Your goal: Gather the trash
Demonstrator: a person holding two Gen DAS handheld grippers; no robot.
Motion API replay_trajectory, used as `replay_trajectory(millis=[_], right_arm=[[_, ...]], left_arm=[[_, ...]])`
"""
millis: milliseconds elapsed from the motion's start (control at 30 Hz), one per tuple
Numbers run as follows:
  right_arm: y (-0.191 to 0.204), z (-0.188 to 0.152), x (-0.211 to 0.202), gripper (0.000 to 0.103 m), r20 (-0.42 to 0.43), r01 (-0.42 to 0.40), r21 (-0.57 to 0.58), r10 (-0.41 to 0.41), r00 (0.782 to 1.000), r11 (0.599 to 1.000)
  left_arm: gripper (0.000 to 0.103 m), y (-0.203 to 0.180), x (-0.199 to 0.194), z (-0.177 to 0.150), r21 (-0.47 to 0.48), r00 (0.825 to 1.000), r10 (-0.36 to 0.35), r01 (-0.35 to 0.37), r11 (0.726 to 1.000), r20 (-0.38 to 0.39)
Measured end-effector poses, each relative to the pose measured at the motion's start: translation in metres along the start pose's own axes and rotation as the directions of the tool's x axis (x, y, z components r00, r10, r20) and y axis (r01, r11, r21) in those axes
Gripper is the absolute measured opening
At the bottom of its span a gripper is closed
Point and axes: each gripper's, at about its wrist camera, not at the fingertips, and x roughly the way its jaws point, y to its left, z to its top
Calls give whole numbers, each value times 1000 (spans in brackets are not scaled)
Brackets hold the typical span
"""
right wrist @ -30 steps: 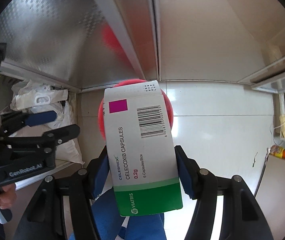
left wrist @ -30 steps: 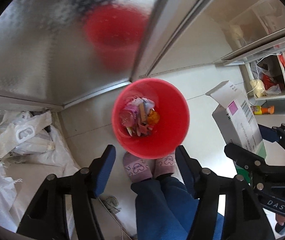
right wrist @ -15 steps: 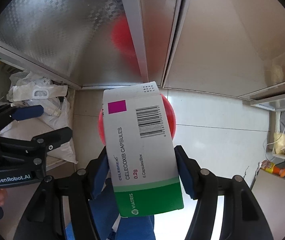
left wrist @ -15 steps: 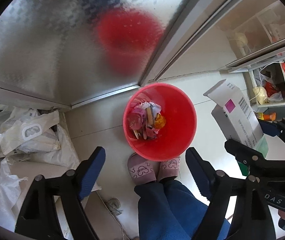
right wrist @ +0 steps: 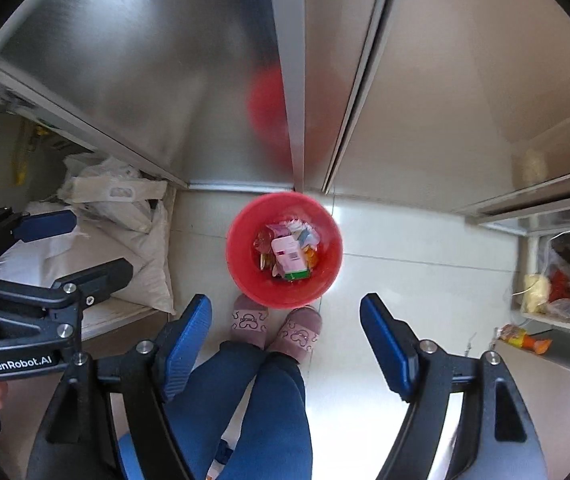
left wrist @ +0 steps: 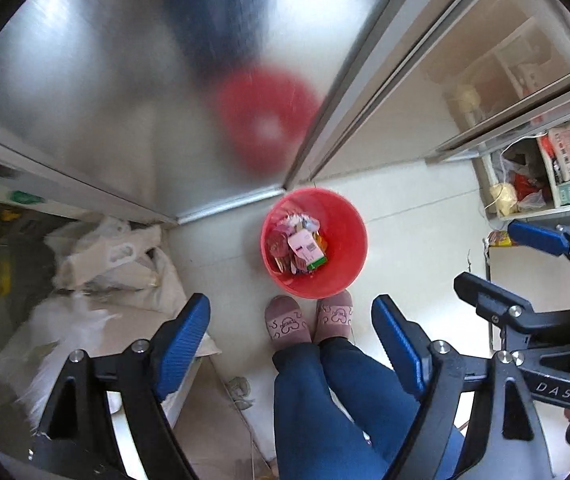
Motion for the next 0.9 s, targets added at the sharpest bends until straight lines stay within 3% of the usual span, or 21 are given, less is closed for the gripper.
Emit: replay_trajectory(millis=[233,300,400,567,633,800,900], right_arm=[[17,17,-117,83,167,61,-95,-44,985,994],[22,26,-146,94,225,59,-128,-29,974,990],[29,41,-182,100,301,70,-206,-5,954,976],[29,53,-225,102,415,117,-338,36,909,934],[26,49,-242,102,451,122,-356,56,891,927],[-3,27,-288,102,506,73,-422,169,846,904],[-18,8,-316,102,532,66,-472,225,817,879]], left_arm=[[82,5,-119,-6,-48,988,57,-51,998,142],[83,6,-148,-6,-86,978,90,-75,994,189],[83,9,-189,-7,-173,956,139,-96,980,258],[84,5,-234,-15,-318,920,230,-125,940,318],[84,-7,-248,-20,-361,900,275,-145,921,339],[84,-53,-293,-47,-491,819,414,-191,850,397],[84,-81,-319,-63,-552,787,460,-186,813,411]])
